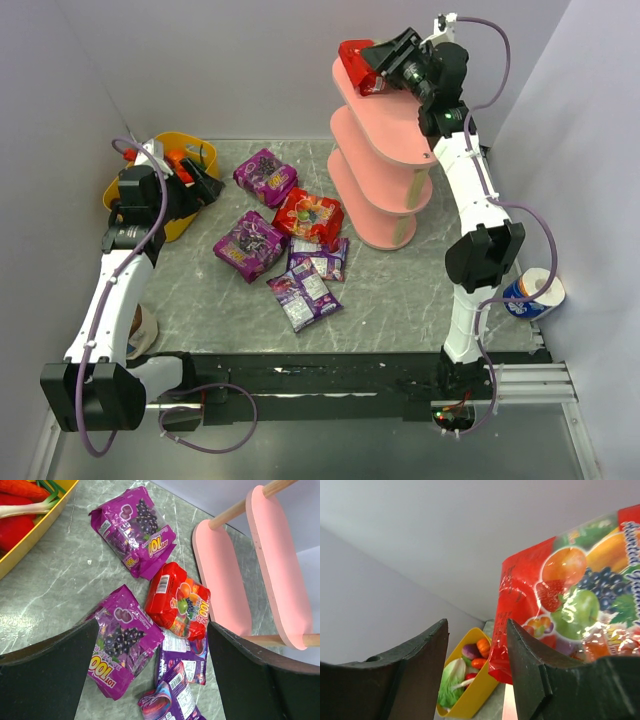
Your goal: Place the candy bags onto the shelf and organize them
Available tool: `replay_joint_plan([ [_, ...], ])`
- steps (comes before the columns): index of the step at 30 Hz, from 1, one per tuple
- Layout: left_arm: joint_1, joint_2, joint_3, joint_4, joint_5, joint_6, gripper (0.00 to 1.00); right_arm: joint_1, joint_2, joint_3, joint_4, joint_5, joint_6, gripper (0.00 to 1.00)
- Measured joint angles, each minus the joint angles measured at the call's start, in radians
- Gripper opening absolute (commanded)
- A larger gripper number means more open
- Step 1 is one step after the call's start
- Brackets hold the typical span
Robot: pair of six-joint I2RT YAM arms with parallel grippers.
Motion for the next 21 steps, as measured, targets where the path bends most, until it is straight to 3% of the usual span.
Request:
replay_joint_plan([
  [13, 0.0, 0.0, -0.011, 0.002, 0.0, 0.0, 0.96, 0.021, 0.0, -0.01, -0.081, -0.047, -0.052, 0.53],
  [18, 0.0, 0.0, -0.015, 0.001, 0.0, -0.001, 0.96, 0.021, -0.004, 0.012, -0.108, -0.045, -0.066, 0.62],
  [21, 0.0, 0.0, -0.015, 0.001, 0.0, -0.001, 0.96, 0.022, -0.025, 0.002, -0.113, -0.042, -0.073, 0.75],
])
